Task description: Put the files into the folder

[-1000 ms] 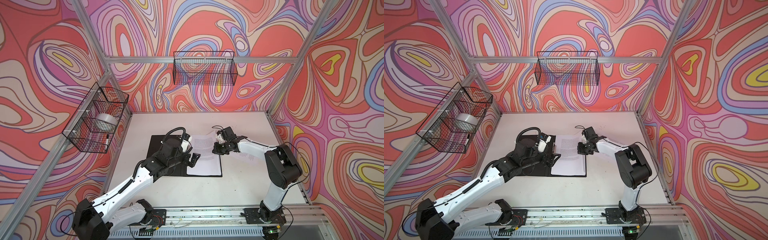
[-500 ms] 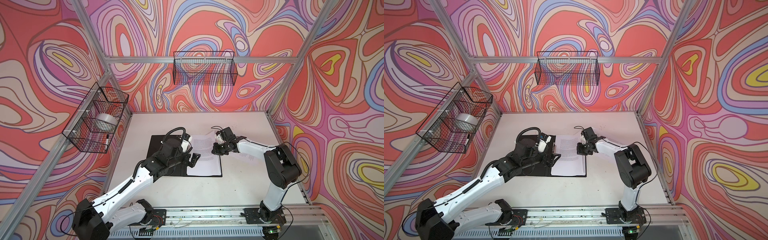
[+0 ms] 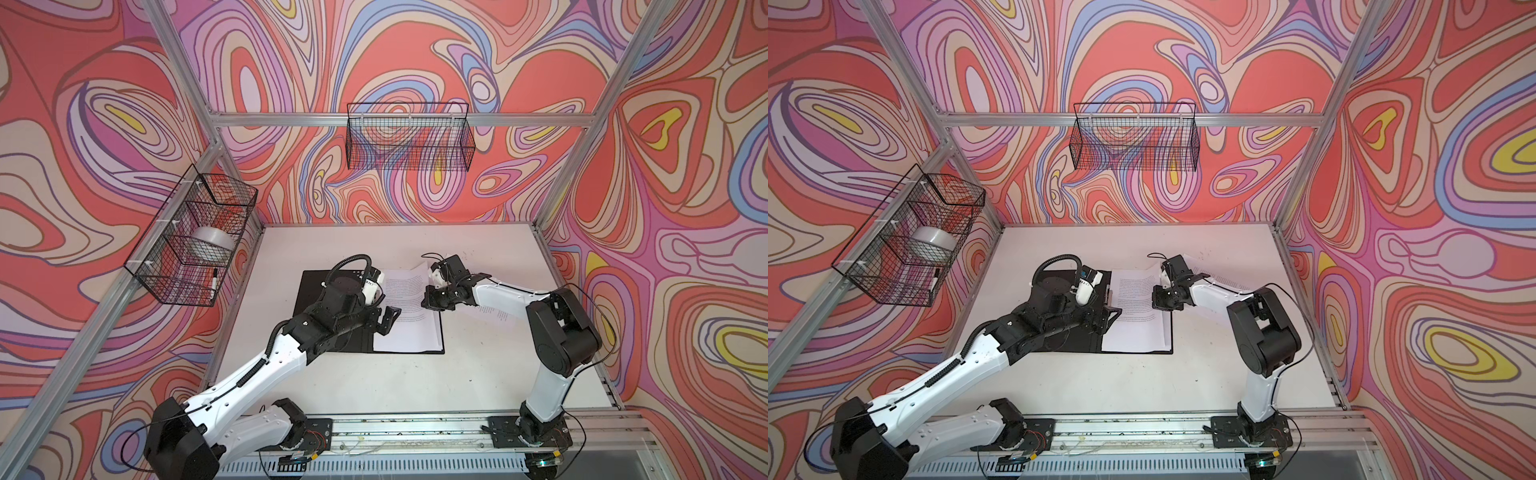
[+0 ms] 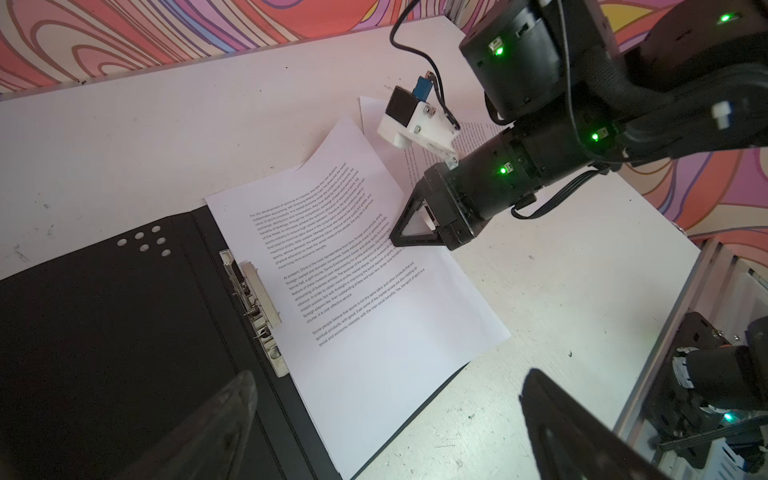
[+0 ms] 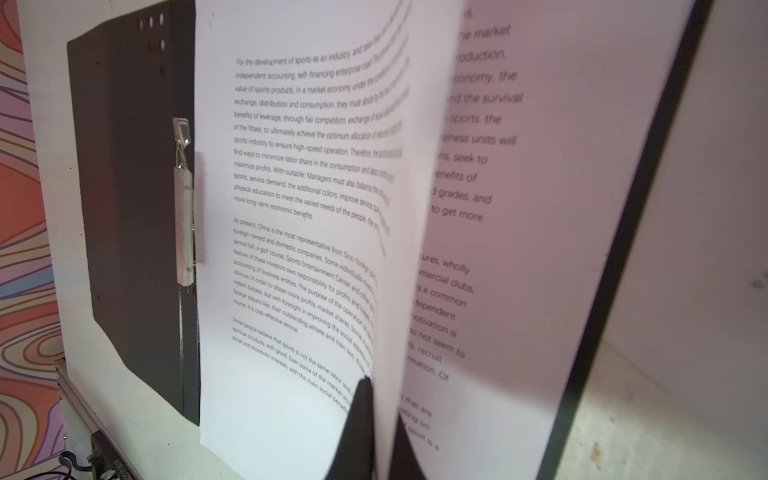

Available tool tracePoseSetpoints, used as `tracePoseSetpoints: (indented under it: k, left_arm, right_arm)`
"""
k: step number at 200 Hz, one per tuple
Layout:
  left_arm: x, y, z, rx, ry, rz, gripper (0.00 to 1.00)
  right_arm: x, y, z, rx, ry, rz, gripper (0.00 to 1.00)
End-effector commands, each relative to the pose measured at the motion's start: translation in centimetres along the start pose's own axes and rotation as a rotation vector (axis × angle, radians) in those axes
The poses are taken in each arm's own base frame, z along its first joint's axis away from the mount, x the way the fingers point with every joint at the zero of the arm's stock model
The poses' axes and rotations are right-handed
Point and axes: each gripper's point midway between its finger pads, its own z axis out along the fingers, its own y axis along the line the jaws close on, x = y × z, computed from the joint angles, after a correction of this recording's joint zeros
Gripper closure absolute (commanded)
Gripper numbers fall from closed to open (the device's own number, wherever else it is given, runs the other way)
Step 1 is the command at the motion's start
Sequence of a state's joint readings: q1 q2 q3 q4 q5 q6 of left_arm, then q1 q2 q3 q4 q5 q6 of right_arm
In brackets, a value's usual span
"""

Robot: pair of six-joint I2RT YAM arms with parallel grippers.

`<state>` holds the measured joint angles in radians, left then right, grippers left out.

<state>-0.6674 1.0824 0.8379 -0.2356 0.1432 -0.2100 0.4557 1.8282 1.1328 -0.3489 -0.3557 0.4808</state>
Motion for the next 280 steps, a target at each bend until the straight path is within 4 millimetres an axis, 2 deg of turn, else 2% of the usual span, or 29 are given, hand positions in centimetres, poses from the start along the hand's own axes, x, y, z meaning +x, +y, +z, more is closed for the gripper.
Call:
tracePoseSetpoints:
  k: [1, 85, 145, 170, 203, 235, 250, 262, 265, 280]
  left_arm:
    - [-0.8, -0.3, -0.3, 0.016, -0.019, 0.008, 0.0]
    - [-0.8, -0.3, -0.4, 0.017, -0.021, 0.006, 0.0]
    - [-0.9, -0.5, -0.4, 0.024, -0.021, 0.005, 0.0]
    - [-0.9, -0.5, -0.4, 0.027, -0.024, 0.005, 0.0]
    - [-1.0, -0.5, -0.5, 0.028, -0.026, 0.005, 0.0]
    - [-1.0, -0.5, -0.6, 0.028, -0.028, 0.006, 0.0]
    - [-1.1, -0.6, -0.6, 0.029, -0.031, 0.007, 0.0]
    - [-1.1, -0.6, -0.6, 0.028, -0.032, 0.006, 0.0]
    - [-1.1, -0.6, -0.6, 0.029, -0.031, 0.006, 0.0]
    - [-1.0, -0.6, -0.7, 0.031, -0.03, 0.006, 0.0]
  right_arm:
    - [0.6, 0.0, 0.6, -0.001, 0.012, 0.002, 1.0]
    - [0.6, -0.2, 0.7, 0.013, 0.016, 0.004, 1.0]
    - [0.6, -0.7, 0.5, 0.045, 0.014, 0.008, 0.71]
    - [0.4, -1.0, 0.1, 0.071, 0.003, 0.01, 0.55]
    - [0.1, -1.8, -0.7, 0.139, -0.013, 0.02, 0.35]
    - [-0.2, -2.6, -2.3, 0.221, -0.021, 0.022, 0.23]
    - [-0.8, -3.7, -3.4, 0.274, -0.03, 0.018, 0.18]
    - [-1.3, -5.4, -4.2, 0.311, -0.036, 0.033, 0.15]
    - [-1.8, -5.3, -5.1, 0.305, -0.06, 0.033, 0.14]
    - [-3.2, -8.0, -7.0, 0.317, -0.095, 0.095, 0.11]
